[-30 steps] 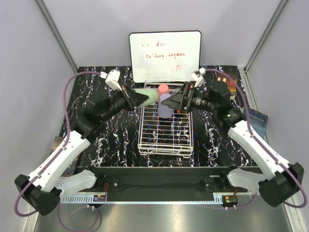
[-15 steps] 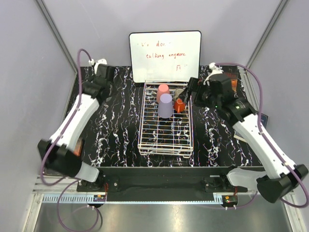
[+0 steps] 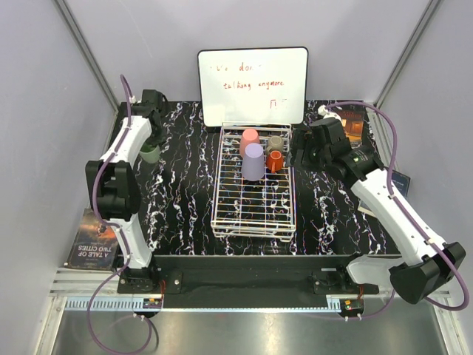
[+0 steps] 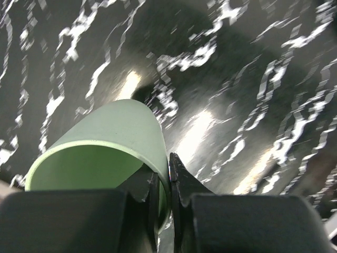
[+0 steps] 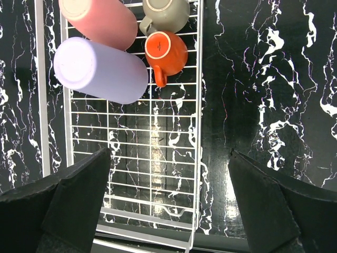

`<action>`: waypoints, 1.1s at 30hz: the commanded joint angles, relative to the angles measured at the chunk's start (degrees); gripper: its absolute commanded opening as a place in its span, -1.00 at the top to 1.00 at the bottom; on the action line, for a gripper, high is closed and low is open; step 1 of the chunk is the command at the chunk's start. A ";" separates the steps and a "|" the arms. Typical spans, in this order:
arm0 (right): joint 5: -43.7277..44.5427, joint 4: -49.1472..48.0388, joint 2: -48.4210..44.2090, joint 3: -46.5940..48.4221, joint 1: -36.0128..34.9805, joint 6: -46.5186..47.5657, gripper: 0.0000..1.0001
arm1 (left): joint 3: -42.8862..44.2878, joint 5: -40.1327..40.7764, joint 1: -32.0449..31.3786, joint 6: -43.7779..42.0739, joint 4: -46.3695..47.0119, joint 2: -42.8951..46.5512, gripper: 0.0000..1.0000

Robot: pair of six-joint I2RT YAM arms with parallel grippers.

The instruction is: Unload the cups from the dish rack

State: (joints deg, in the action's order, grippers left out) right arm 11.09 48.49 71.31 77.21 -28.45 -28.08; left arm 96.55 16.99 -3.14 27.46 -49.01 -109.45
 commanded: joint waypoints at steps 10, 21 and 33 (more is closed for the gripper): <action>-2.74 -1.73 -0.65 -0.75 -0.21 2.94 -1.00 | 6.28 -8.73 1.55 -0.22 2.43 -8.76 1.00; -3.01 -1.82 0.32 -1.45 -0.12 3.46 -0.99 | 5.22 -8.81 1.73 0.31 2.34 -7.80 0.67; -2.57 -2.43 -0.38 -1.62 -0.21 3.73 -1.00 | 7.68 -5.31 1.64 1.27 1.11 -1.22 -0.35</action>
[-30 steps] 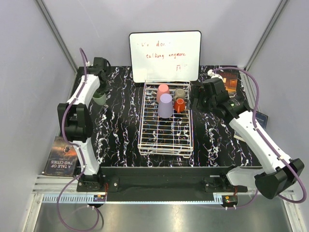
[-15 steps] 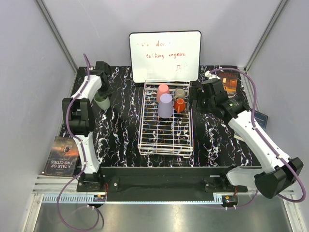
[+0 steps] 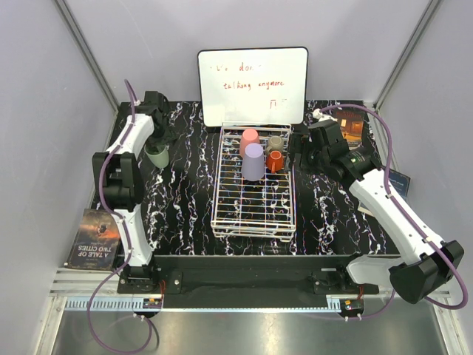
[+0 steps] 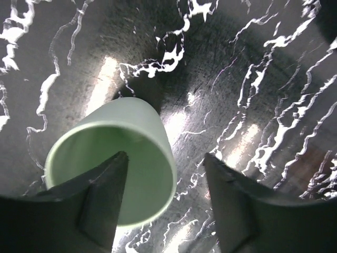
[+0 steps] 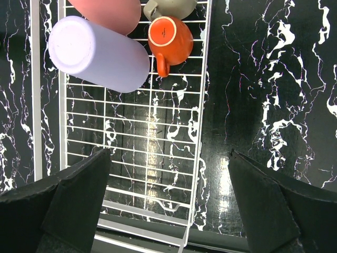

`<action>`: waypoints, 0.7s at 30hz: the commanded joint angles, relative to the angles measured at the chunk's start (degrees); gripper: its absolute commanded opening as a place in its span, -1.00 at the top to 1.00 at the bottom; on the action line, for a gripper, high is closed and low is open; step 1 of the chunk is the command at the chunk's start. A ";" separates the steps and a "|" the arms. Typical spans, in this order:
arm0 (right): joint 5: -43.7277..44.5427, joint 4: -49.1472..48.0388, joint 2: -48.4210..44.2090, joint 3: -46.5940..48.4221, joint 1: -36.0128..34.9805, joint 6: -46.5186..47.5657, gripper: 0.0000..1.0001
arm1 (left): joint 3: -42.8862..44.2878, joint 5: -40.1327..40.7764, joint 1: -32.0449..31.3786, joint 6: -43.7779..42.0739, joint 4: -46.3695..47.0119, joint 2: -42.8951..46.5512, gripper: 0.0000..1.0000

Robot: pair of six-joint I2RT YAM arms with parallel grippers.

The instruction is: Unload the cups from the dish rack

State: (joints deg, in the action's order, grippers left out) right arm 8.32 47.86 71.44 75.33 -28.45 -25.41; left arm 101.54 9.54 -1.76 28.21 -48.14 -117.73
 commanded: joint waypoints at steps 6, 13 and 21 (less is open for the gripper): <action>-0.32 -2.33 1.94 1.83 -0.20 1.24 -1.00 | 7.09 1.88 -1.22 4.22 -1.60 16.47 -0.98; 1.16 -3.91 11.76 9.37 -3.62 3.77 -0.99 | -1.32 9.26 -12.20 3.96 -0.99 31.30 -0.98; 6.44 -2.94 26.20 23.01 -9.52 8.62 -1.00 | -23.03 12.43 -24.24 7.12 0.50 46.09 -0.98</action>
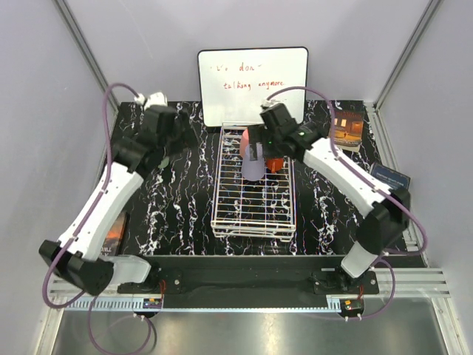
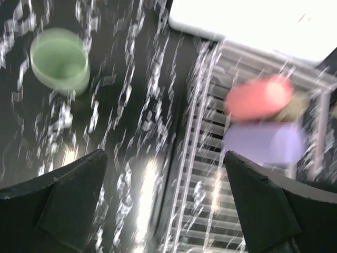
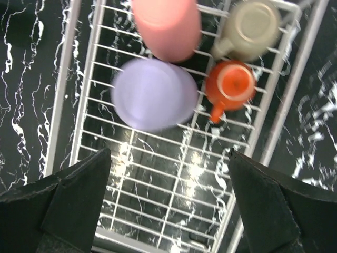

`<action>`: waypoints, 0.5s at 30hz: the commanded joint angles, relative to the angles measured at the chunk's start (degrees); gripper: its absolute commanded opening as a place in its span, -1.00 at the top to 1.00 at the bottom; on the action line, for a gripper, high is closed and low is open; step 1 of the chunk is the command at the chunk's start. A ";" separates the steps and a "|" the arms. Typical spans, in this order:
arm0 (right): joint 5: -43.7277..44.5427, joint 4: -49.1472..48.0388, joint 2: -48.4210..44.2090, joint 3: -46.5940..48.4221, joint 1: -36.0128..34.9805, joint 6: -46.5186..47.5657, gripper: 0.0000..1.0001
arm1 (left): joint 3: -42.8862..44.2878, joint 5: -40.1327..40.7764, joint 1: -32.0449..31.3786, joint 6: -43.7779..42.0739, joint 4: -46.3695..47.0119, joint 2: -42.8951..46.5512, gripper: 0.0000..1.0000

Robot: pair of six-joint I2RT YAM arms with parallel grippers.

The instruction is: Unload the cups from the dish rack

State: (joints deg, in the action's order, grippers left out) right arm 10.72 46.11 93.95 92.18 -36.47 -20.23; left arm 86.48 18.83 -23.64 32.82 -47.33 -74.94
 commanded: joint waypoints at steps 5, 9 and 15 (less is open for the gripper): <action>8.08 -1.20 9.23 11.17 -1.59 4.93 -0.99 | -15.36 5.34 -2.73 2.78 -0.48 11.21 -0.98; 7.74 -1.46 11.42 11.62 -1.59 4.76 -1.00 | -16.43 6.39 -2.82 1.20 -0.74 14.20 -0.98; 5.28 -1.90 14.85 12.85 -1.59 3.79 -1.00 | -18.00 4.03 -2.82 1.72 -0.83 13.68 -0.98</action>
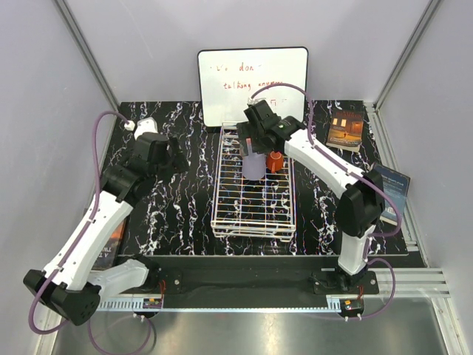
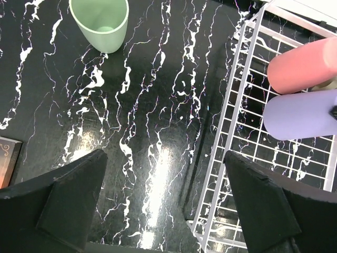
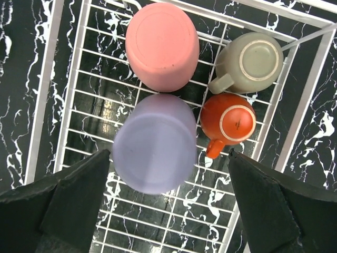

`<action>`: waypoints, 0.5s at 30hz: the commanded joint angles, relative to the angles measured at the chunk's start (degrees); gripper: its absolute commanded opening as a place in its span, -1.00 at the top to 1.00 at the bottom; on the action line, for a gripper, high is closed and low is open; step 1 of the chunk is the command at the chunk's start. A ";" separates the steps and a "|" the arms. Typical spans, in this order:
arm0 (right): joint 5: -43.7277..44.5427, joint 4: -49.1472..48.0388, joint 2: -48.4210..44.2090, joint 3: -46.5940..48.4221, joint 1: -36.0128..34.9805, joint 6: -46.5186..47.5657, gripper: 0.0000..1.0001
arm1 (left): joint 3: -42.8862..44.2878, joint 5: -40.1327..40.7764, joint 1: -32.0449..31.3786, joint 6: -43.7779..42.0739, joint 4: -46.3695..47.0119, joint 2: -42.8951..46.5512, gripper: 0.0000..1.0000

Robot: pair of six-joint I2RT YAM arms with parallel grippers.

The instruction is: Unload the cups from the dish rack

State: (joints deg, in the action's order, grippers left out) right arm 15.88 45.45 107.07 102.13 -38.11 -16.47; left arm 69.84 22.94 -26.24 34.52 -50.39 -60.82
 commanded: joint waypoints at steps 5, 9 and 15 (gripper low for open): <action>-1.38 -1.15 4.81 3.87 -0.04 -0.49 -1.00 | -2.69 -1.76 -0.30 0.46 2.67 -1.41 -0.98; -2.95 -1.07 6.57 3.70 -0.04 -0.67 -0.99 | -3.40 -2.11 -0.39 0.46 3.02 -2.11 -0.98; -3.49 -1.07 6.49 2.90 0.05 -1.19 0.21 | -4.01 -2.37 -0.48 0.46 3.55 -3.08 -0.98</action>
State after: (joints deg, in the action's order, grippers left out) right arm 13.41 45.17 114.41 103.70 -38.13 -16.40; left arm 66.15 21.45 -26.46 34.59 -49.60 -63.24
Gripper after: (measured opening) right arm 0.647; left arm 0.987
